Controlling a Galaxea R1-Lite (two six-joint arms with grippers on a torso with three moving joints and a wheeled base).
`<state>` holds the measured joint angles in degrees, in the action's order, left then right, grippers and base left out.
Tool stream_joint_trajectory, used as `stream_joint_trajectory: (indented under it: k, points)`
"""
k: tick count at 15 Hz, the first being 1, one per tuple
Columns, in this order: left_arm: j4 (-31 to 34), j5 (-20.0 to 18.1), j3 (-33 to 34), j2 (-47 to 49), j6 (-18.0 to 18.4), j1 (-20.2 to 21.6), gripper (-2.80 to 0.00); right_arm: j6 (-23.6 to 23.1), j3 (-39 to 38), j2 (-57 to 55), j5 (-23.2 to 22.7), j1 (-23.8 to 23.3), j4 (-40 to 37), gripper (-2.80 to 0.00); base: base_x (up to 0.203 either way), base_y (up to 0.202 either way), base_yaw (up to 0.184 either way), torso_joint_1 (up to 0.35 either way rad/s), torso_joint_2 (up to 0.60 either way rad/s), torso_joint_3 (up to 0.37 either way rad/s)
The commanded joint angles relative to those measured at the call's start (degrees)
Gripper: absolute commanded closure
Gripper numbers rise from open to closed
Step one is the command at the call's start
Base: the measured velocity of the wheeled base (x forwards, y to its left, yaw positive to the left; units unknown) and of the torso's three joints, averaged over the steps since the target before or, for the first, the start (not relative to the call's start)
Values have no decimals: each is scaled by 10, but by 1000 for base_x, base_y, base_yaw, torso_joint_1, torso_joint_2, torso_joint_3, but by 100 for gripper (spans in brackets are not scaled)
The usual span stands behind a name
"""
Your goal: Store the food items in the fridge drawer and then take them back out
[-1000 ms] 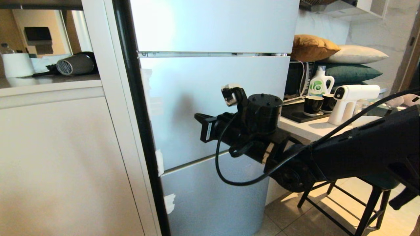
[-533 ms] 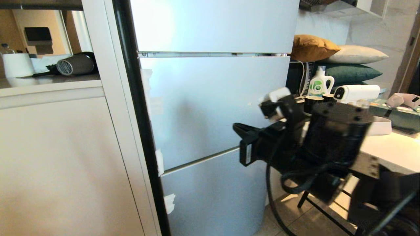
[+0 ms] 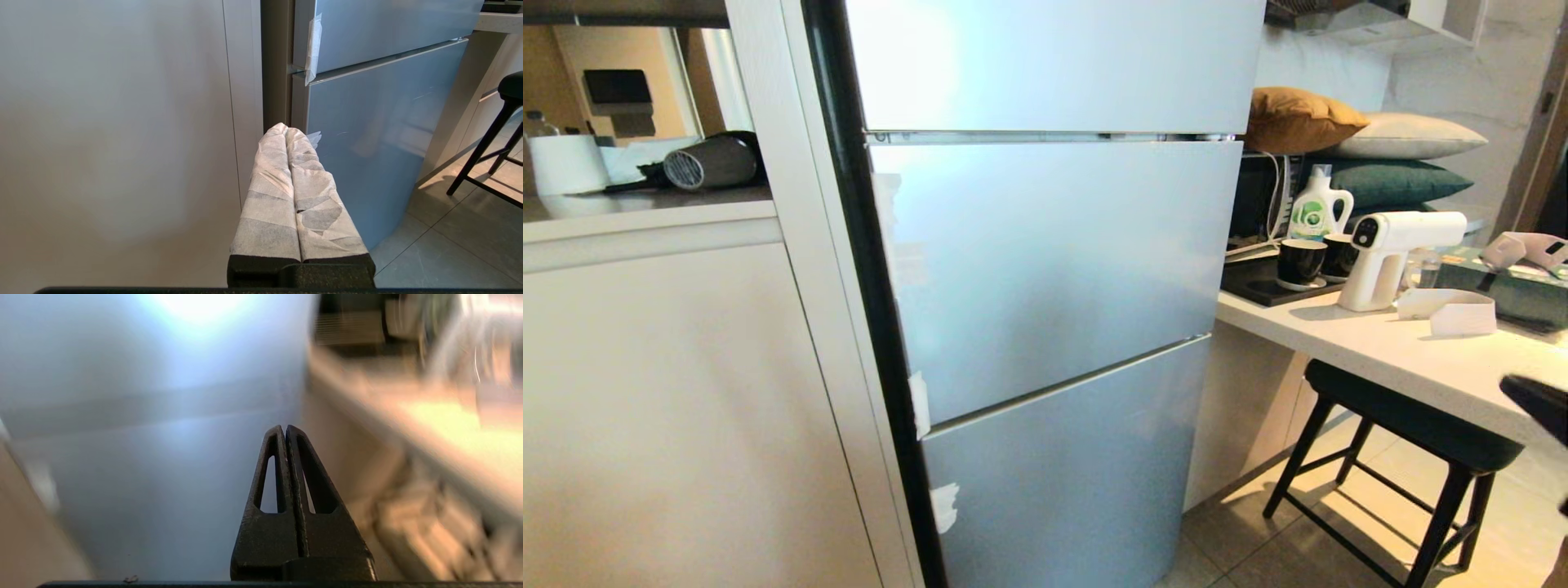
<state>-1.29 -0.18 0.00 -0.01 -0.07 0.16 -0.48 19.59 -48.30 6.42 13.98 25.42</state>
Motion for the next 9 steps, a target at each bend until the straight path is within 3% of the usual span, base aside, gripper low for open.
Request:
stream_joint_trajectory:
  k: [1, 4, 9]
  points:
    - [0, 0, 6, 0, 0, 0, 0, 4, -85, 158, -50, -79, -81, 0, 0, 0, 0, 0, 0, 0]
    - [0, 0, 6, 0, 0, 0, 0, -15, -172, 268, -91, -123, -137, 0, 0, 0, 0, 0, 0, 0]
    - [0, 0, 6, 0, 0, 0, 0, -49, -191, 454, -96, -130, -247, 0, 0, 0, 0, 0, 0, 0]
